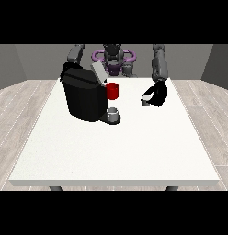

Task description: Insert the coffee pod into the coffee machine and close the lid

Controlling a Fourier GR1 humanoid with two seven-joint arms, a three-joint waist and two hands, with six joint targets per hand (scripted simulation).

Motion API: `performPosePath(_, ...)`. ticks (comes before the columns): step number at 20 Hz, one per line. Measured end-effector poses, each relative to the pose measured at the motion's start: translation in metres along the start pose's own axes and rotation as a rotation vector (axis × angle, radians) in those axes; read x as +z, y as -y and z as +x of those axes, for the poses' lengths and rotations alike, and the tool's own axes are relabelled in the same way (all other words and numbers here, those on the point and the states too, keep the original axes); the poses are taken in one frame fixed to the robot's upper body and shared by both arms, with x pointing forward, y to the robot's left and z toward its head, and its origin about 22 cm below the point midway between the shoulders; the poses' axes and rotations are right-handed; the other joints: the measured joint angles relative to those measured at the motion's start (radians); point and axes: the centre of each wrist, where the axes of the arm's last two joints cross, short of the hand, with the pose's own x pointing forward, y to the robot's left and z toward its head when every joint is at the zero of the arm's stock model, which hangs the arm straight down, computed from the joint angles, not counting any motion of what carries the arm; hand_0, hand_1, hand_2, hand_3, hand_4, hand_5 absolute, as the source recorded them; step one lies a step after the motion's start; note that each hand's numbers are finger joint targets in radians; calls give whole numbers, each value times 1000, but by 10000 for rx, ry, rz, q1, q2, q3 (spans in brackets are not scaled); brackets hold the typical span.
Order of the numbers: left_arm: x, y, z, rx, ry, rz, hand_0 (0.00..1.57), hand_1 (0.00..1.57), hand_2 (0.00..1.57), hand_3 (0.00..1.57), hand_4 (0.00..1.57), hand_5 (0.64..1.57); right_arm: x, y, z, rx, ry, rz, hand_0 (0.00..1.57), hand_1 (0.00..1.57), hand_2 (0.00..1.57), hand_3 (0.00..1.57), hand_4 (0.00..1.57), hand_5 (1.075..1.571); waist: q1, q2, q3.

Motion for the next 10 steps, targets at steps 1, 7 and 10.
performPosePath(1, -1, 0, 2, 46, 151, -89, 1468, 1468, 1468, 1414, 607, 1571, -1, 4, -2, 22, -89, -41, 0, 0, 0, 0, 398, 1571, 42, -63, -2)
performPosePath(7, -20, -16, 36, 237, 1332, -349, 1323, 1323, 1383, 1352, 581, 1571, -5, 11, -10, -47, -469, -172, 0, 0, 0, 0, 438, 1571, 150, -451, -7)
performPosePath(10, -29, -31, 52, 281, 1699, -467, 1258, 1258, 1321, 1297, 529, 1571, -1, 4, -19, -82, -799, -198, 0, 0, 0, 0, 493, 1571, 181, -657, -8)
